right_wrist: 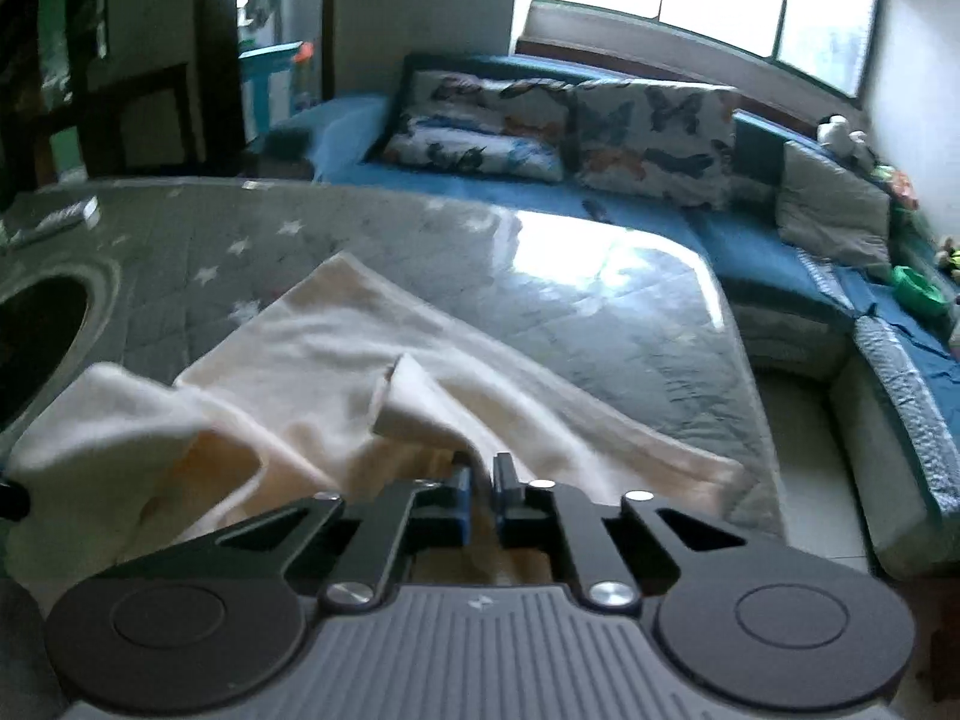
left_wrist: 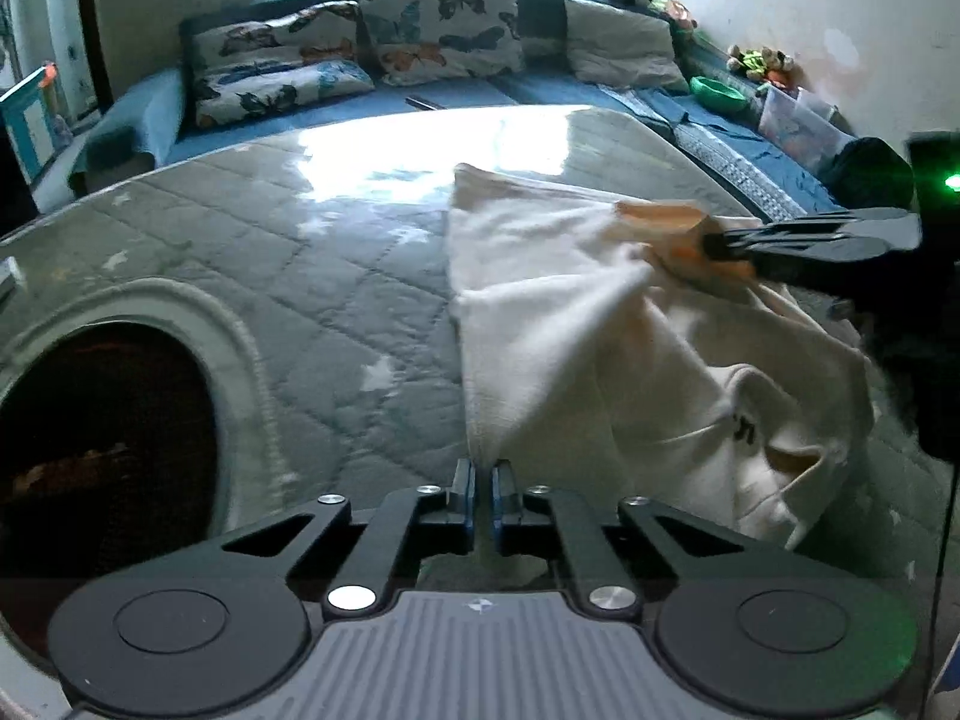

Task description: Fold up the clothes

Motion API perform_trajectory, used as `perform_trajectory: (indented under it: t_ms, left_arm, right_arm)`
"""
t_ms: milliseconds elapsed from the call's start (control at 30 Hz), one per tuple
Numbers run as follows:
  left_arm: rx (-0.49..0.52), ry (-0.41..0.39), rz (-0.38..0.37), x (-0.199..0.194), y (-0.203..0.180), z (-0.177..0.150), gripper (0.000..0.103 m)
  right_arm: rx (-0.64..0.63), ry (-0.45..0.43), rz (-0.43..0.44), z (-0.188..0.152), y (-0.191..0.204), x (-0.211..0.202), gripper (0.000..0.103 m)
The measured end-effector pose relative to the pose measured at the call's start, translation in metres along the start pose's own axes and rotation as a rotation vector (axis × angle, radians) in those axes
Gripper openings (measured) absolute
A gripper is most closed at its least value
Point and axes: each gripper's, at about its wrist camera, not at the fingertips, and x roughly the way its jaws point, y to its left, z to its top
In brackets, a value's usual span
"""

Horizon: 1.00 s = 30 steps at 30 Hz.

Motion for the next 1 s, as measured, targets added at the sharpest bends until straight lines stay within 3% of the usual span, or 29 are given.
perform_trajectory:
  t_ms: [367,500,600,733,833,900,1000]
  left_arm:
    - [-0.032,-0.011,0.084,-0.027,0.041,-0.017,0.005]
    - [-0.046,-0.02,0.133,-0.04,0.06,-0.025,0.005]
    - [-0.061,-0.023,0.17,-0.05,0.075,-0.032,0.005]
    - [-0.093,-0.028,0.209,-0.064,0.094,-0.042,0.005]
    - [-0.107,-0.029,0.232,-0.072,0.104,-0.05,0.005]
    - [-0.112,-0.025,0.258,-0.078,0.11,-0.056,0.005]
    - [-0.12,-0.018,0.295,-0.091,0.122,-0.067,0.005]
  right_arm:
    - [0.058,-0.019,-0.121,-0.007,-0.035,-0.028,0.003]
    - [0.104,0.026,-0.082,-0.024,-0.047,-0.031,0.008]
    - [0.116,0.05,-0.039,-0.039,-0.045,-0.035,0.018]
    - [0.1,0.031,0.032,-0.053,-0.031,-0.05,0.028]
    - [0.052,0.021,0.077,-0.06,-0.013,-0.061,0.03]
    - [0.017,-0.013,0.048,-0.062,-0.001,-0.07,0.031]
    - [-0.001,-0.058,0.103,-0.062,0.015,-0.09,0.031]
